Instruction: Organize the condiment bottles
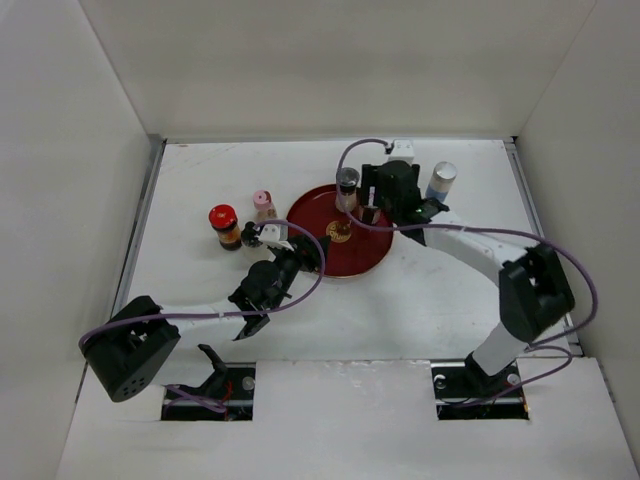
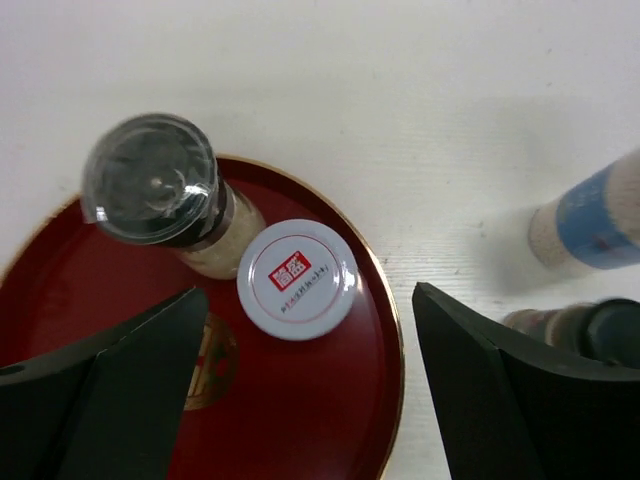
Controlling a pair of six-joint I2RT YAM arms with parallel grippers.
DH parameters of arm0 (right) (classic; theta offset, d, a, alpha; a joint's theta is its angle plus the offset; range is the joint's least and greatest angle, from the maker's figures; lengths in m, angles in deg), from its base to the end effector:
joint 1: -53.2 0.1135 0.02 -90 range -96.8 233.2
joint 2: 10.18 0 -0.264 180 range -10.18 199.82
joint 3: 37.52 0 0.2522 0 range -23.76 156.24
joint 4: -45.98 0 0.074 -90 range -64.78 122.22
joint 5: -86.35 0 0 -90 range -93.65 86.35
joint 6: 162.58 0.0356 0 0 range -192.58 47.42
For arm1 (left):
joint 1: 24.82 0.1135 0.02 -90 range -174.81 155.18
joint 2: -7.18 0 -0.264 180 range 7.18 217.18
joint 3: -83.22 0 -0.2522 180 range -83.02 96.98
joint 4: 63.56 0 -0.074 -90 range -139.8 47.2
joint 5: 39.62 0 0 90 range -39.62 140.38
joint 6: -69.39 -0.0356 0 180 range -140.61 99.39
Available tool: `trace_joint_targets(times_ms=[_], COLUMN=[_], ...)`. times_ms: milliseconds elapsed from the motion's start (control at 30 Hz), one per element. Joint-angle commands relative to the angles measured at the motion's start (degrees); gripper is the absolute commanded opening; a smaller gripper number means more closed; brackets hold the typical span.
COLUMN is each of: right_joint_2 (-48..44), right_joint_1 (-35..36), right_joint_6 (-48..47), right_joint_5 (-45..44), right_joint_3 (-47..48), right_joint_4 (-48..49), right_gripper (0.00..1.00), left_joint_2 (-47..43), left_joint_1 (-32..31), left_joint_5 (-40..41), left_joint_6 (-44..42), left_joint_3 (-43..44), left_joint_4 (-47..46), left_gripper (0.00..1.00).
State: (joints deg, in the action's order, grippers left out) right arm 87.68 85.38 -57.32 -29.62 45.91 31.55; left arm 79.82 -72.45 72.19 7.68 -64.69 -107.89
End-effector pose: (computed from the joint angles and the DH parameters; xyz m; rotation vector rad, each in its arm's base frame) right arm 0.3411 0.1962 0.2610 -0.0248 2.0199 0.0530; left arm 0.1713 -0.1682 0.2086 -0.0533 1.5588 -0.7718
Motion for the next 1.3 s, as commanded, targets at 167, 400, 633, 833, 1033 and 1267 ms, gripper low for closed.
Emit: trace_joint_targets(times_ms=[167, 400, 633, 833, 1033, 1267], right_joint_2=[-18.14, -13.33, -5.59, -4.61, -10.22, -21.39], right_joint_1=[-8.75, -12.71, -15.44, -15.53, -14.57, -5.52], right_joint_6=[4.77, 4.69, 3.81, 3.54, 1.96, 2.75], right_joint_5=[-6.36, -4.71, -1.18, -2.85, -4.08, -4.61], right_joint_3=[-14.63, -15.01, -10.79, -11.31, -12.45, -14.74], right_joint_4=[3.92, 3.65, 4.97, 8.48, 6.91, 3.22], right_gripper=[0.88, 0.95, 0.84, 0.57, 0.38, 0.4], left_joint_2=[-0.57, -0.22, 0.4, 0.57, 0.57, 1.54], left_joint_1=[0.05, 0.4, 0.31, 0.22, 0.13, 0.22], left_joint_5=[-0.71, -0.44, -0.71, -0.71, -0.45, -0.71], left_joint_6=[0.18, 0.18, 0.18, 0.18, 0.18, 0.27], left_joint_3=[-0.13, -0.13, 0.04, 0.13, 0.13, 0.31], left_joint_4=[-3.53, -3.53, -3.53, -3.53, -3.53, -4.14], left_gripper=[0.55, 0.55, 0.55, 0.55, 0.55, 0.55])
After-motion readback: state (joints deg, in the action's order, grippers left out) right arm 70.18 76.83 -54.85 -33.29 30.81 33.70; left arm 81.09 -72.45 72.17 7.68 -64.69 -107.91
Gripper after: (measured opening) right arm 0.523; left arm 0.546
